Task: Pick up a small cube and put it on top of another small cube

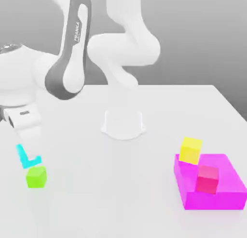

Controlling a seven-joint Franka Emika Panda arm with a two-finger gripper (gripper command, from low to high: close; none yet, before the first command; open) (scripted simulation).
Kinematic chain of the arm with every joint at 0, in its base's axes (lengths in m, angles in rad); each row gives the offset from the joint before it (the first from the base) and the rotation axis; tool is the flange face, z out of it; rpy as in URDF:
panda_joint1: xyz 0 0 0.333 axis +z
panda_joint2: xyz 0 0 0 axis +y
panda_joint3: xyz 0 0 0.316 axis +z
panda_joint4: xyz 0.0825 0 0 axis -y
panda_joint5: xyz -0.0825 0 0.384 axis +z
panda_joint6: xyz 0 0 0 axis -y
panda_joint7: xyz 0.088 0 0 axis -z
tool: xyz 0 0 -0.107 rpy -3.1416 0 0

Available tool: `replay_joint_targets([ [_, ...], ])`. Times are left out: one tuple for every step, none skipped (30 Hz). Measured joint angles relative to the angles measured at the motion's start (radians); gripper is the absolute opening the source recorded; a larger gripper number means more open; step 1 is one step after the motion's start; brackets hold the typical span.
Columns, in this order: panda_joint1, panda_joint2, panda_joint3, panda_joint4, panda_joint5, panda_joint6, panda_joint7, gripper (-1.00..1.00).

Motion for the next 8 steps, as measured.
replay_joint_targets([
  [-0.003, 0.016, 0.008, 0.0, 0.026, 0.012, -0.018, -1.0],
  [-0.009, 0.033, 0.018, 0.0, 0.052, 0.024, -0.037, -1.0],
  [-0.017, 0.049, 0.031, -0.001, 0.079, 0.037, -0.057, -1.0],
  [-0.026, 0.067, 0.045, -0.001, 0.107, 0.05, -0.077, -1.0],
  [-0.036, 0.084, 0.06, -0.002, 0.135, 0.063, -0.097, -1.0],
  [-0.047, 0.102, 0.077, -0.003, 0.163, 0.077, -0.116, -1.0],
  [-0.057, 0.116, 0.091, -0.004, 0.185, 0.087, -0.133, 1.0],
  [-0.057, 0.116, 0.091, -0.004, 0.185, 0.087, -0.133, 1.0],
])
